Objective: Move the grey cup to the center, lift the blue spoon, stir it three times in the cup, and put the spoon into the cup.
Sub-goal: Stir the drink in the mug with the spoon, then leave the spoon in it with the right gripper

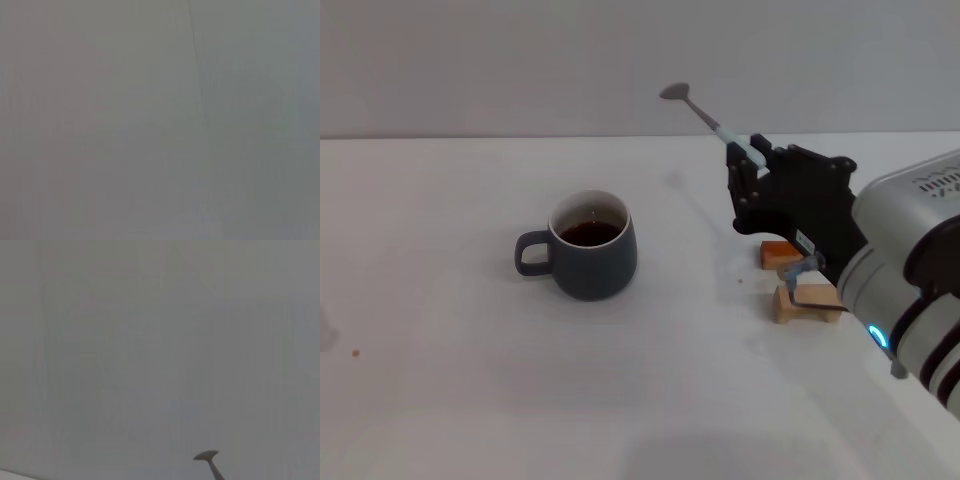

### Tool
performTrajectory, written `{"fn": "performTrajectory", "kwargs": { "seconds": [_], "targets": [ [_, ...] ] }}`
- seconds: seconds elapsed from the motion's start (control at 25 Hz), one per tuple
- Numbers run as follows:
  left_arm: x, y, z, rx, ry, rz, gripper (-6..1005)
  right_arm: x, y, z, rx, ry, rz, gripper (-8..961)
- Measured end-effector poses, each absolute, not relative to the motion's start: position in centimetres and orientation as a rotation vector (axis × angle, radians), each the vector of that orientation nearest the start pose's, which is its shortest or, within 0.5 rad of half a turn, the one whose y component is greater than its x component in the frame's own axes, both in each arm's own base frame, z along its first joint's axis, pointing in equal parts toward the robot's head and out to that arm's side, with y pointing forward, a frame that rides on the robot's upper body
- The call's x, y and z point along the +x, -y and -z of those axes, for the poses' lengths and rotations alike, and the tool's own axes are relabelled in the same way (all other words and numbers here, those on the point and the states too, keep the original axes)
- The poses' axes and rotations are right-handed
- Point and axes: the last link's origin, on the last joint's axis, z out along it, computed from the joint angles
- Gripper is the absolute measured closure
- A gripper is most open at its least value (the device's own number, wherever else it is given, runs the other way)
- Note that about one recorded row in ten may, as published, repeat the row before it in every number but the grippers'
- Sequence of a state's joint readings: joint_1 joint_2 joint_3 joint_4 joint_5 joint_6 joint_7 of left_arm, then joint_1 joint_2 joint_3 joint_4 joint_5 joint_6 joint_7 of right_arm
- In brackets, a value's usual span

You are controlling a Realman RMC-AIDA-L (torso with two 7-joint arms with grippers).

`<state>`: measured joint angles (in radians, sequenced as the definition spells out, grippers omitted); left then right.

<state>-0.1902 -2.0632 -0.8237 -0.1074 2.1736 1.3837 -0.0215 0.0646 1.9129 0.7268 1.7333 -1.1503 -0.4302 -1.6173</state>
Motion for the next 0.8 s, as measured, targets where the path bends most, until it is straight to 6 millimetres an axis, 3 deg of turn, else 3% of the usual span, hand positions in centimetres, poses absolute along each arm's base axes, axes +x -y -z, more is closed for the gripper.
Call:
{"fn": "performTrajectory", "kwargs": {
  "seconds": [0.32, 0.48, 0.64, 0.8],
  "targets": [
    [-39.3, -23.6, -2.4, -1.393, 0.468, 0.505, 1000, 13.1, -30.0, 6.1, -1.876, -0.406, -0.474, 791],
    [-39.2, -23.7, -2.3, -1.394, 0.468, 0.509, 1000, 12.9, -31.0, 5.9, -1.826, -0.339, -0.458, 791],
    [-39.2, -23.7, -2.3, -1.393, 0.470, 0.508, 1001, 12.2, -31.6, 5.4, -1.757, -0.217, -0.499, 792],
    [-39.3, -23.5, -2.2, -1.391, 0.474, 0.506, 1001, 10.9, -31.4, 5.4, -1.699, -0.105, -0.657, 792]
  ]
}}
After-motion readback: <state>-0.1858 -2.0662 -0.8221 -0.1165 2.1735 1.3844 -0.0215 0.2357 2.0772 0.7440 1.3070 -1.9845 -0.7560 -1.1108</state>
